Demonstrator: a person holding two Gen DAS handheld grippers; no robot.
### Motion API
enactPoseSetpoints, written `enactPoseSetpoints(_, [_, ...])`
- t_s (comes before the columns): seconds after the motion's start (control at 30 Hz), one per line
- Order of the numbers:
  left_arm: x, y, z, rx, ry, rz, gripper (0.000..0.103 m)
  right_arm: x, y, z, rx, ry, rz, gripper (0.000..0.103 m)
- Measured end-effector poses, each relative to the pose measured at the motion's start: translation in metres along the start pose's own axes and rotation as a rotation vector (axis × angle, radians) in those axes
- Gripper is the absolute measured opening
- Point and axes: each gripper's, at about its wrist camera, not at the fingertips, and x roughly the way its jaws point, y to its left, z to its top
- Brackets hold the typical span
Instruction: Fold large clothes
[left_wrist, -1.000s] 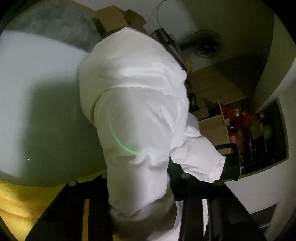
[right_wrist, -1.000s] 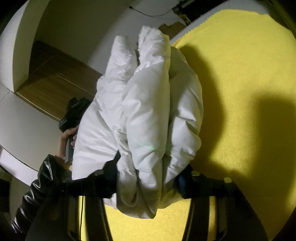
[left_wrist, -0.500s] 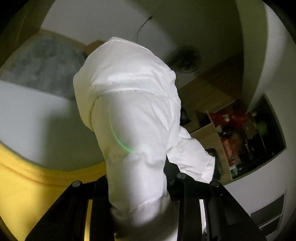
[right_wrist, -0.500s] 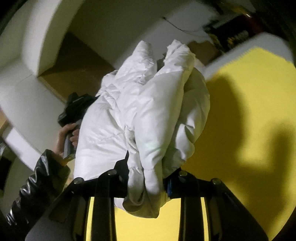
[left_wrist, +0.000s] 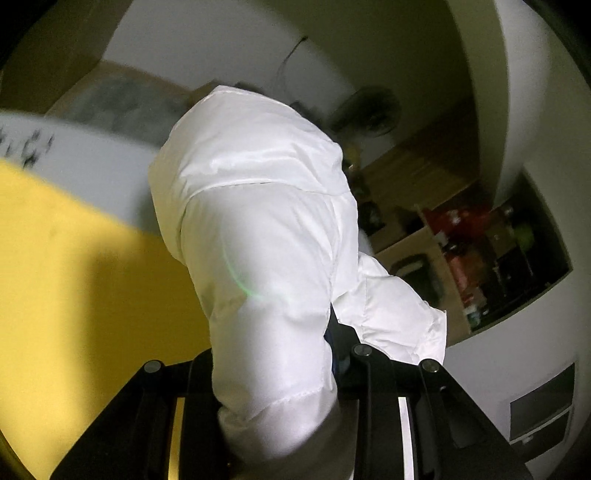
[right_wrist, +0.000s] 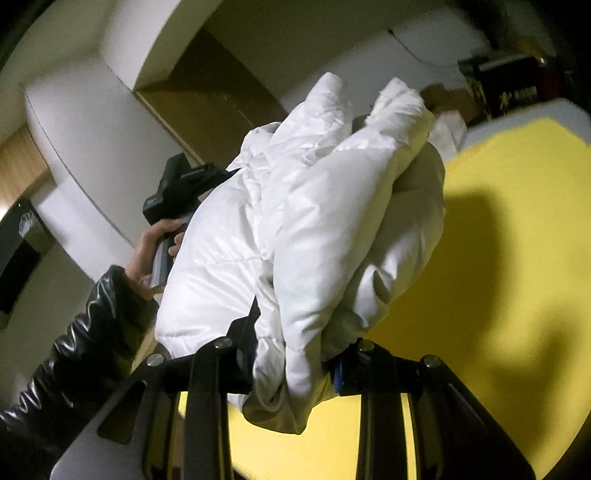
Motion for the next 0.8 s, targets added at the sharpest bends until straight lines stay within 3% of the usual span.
enactPoseSetpoints(0.1, [0.010,0.030,-0.033,-0.037,0.030,0.007,0.029,0.005,-0.008,-0.038,0.043,0.045,-0.007,0.029])
enactPoseSetpoints(0.3, [0.033,0.073,-0.075,-0.089,0.073,0.006,0.029,0.014,-0.023,-0.078,0.064,0.090,-0.039,0.029])
enactPoseSetpoints(0.5, [0.024,0.079,-0.078,-0.076,0.055,0.005,0.029,0.016,-0.016,-0.074,0.035,0.092,-0.048,0.030])
enactPoseSetpoints(0.67, [0.053,0.070,-0.084,-0.069,0.062,0.028,0.030,0.033,-0.029,-0.072,0.064,0.138,-0.062,0.032])
enactPoseSetpoints(0.8, [0.063,0.071,-0.090,-0.074,0.051,0.028,0.033,0.035,-0.038,-0.074,0.116,0.127,-0.050,0.038])
